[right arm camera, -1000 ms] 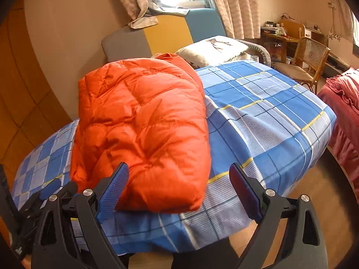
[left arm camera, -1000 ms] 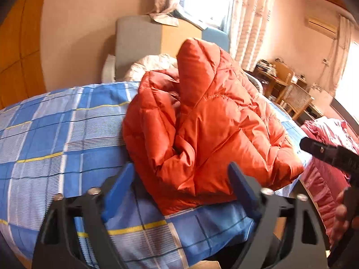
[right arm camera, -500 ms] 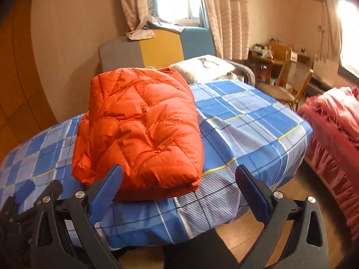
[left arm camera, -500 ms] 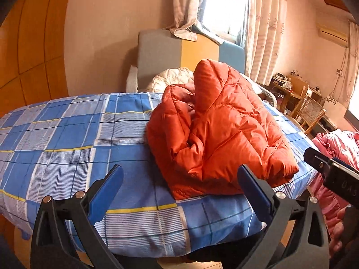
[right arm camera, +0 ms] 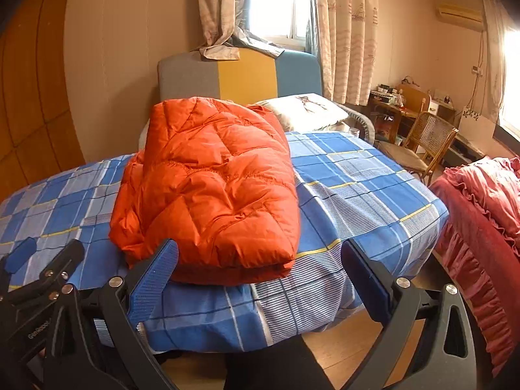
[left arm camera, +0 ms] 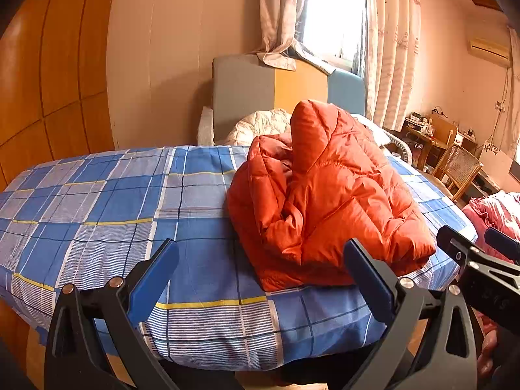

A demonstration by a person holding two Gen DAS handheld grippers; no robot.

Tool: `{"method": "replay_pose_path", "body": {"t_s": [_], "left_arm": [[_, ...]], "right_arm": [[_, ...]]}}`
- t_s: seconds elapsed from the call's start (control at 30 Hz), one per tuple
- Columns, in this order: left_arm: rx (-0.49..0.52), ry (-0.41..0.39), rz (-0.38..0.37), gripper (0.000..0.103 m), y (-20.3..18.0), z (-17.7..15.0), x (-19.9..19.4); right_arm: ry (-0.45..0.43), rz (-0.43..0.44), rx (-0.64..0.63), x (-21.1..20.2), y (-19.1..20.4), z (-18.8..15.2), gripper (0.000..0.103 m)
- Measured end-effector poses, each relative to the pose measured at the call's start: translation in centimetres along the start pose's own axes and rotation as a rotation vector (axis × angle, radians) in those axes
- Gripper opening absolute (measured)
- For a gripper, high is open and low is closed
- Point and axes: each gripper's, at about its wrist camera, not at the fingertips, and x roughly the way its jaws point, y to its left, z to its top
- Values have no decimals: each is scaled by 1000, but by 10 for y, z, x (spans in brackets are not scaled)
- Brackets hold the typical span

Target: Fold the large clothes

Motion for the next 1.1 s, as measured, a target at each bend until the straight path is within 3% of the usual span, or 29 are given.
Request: {"method": "replay_pose_path", "body": {"t_s": [1.1], "left_arm": [[22, -8, -18, 101, -9, 0, -7]], "right_arm": [[-30, -16, -24, -4, 1, -3, 100]]}}
